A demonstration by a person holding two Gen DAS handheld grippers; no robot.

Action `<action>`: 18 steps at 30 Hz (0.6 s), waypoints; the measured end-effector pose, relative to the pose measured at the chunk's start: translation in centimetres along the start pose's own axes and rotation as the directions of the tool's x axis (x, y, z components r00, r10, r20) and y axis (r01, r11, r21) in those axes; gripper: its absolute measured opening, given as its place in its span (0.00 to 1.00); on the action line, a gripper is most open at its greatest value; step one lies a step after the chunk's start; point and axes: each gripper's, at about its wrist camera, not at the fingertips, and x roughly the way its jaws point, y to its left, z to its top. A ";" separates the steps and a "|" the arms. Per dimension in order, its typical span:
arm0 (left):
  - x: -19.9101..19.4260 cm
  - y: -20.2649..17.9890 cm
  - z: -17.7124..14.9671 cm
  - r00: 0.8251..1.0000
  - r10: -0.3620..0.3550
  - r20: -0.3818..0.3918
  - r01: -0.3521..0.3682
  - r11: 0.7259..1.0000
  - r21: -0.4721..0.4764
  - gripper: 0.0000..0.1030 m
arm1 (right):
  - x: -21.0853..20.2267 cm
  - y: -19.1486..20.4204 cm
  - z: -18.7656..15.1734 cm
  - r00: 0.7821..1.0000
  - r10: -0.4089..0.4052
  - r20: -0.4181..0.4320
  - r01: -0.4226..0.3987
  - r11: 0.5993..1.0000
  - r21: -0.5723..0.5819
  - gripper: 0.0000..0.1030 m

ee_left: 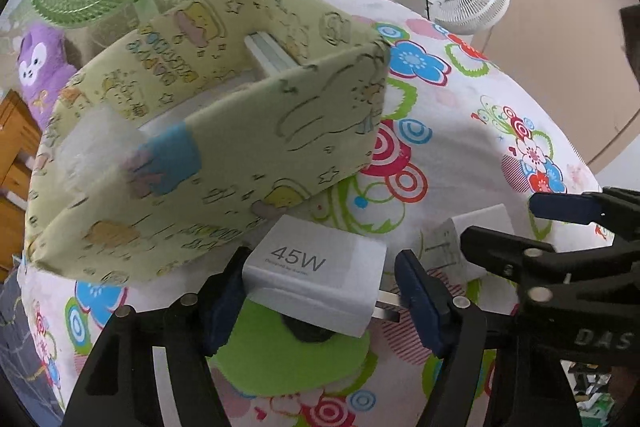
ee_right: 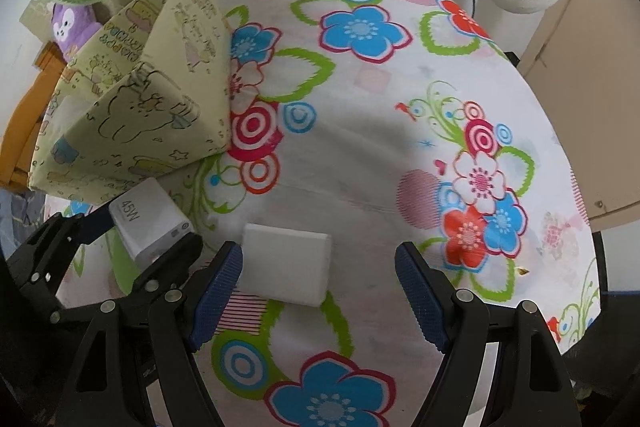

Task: Organize rigid objects
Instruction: 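Grasp the white charger with the left gripper while the right grasps the white square block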

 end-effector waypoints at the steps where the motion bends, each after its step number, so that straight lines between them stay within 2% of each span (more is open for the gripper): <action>1: -0.2 0.2 -0.2 1.000 0.000 0.001 0.000 1.000 -0.004 0.72 | 0.1 0.2 0.0 1.000 0.002 -0.001 -0.002 1.000 -0.001 0.79; 14: -1.0 1.9 -1.8 0.999 0.041 0.002 -0.041 0.999 -0.034 0.72 | 2.1 1.7 0.1 0.998 -0.016 -0.054 0.015 1.000 -0.009 0.79; 18: -1.0 2.2 -1.9 0.999 0.041 0.001 -0.041 0.998 -0.042 0.72 | 2.2 2.0 0.0 0.999 -0.013 -0.036 0.012 1.000 -0.020 0.79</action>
